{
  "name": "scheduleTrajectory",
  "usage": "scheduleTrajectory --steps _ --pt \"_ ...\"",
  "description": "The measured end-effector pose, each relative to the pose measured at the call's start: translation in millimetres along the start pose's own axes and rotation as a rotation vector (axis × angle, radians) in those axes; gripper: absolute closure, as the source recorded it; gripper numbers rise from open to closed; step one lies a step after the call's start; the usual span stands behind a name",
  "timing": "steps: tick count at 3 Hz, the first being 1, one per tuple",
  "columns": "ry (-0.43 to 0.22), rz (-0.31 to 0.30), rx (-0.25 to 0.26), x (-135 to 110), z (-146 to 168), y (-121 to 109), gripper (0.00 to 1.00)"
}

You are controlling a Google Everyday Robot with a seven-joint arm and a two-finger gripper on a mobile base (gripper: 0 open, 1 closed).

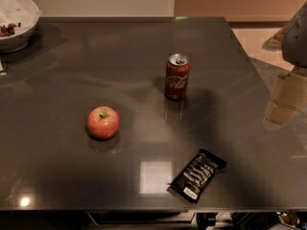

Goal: Move coke can near rxbar chocolate

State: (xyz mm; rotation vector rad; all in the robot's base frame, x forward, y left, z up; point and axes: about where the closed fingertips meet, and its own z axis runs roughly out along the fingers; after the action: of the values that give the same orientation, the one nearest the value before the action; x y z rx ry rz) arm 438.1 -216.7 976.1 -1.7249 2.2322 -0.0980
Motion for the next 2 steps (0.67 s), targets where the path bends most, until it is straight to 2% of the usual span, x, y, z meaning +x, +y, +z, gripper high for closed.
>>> scheduleTrajectory --steps 1,2 --pt "0.000 0.000 0.000 0.0 0.0 0.0 0.00" --pt "-0.038 -0.002 0.000 -9.4 4.4 -13.3 0.00"
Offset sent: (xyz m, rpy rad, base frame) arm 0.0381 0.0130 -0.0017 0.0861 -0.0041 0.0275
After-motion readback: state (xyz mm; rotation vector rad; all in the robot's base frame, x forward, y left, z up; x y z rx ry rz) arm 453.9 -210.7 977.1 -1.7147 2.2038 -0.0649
